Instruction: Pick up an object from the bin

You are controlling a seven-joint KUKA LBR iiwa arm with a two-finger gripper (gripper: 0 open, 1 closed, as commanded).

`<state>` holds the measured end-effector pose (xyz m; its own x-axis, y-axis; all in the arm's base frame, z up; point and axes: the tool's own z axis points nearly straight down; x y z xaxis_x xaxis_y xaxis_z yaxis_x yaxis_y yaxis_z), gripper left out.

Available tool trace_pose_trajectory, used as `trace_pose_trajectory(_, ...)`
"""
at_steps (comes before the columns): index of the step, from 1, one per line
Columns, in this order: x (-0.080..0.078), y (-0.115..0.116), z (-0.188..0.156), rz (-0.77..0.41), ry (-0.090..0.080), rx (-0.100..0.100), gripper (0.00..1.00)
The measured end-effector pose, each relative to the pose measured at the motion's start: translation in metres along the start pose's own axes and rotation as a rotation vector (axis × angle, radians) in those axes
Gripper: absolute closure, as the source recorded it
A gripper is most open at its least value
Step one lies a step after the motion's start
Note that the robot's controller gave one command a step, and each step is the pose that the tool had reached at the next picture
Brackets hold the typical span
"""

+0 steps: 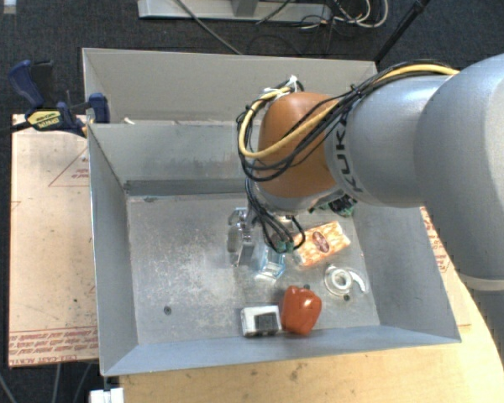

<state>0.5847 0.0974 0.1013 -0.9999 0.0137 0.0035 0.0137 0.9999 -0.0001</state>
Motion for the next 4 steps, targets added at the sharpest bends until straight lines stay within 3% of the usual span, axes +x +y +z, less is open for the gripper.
trace_pose_trajectory(1,-0.048,-0.083,-0.049,-0.021,-0.009,0.001,0.0)
trace_pose_trajectory(2,-0.047,-0.081,-0.048,-0.023,-0.007,-0.001,0.0)
trace_pose_trajectory(3,-0.029,-0.13,-0.008,-0.084,-0.01,-0.002,0.0)
trace_pose_trajectory(4,-0.028,-0.12,0.031,-0.061,-0.005,-0.002,1.0)
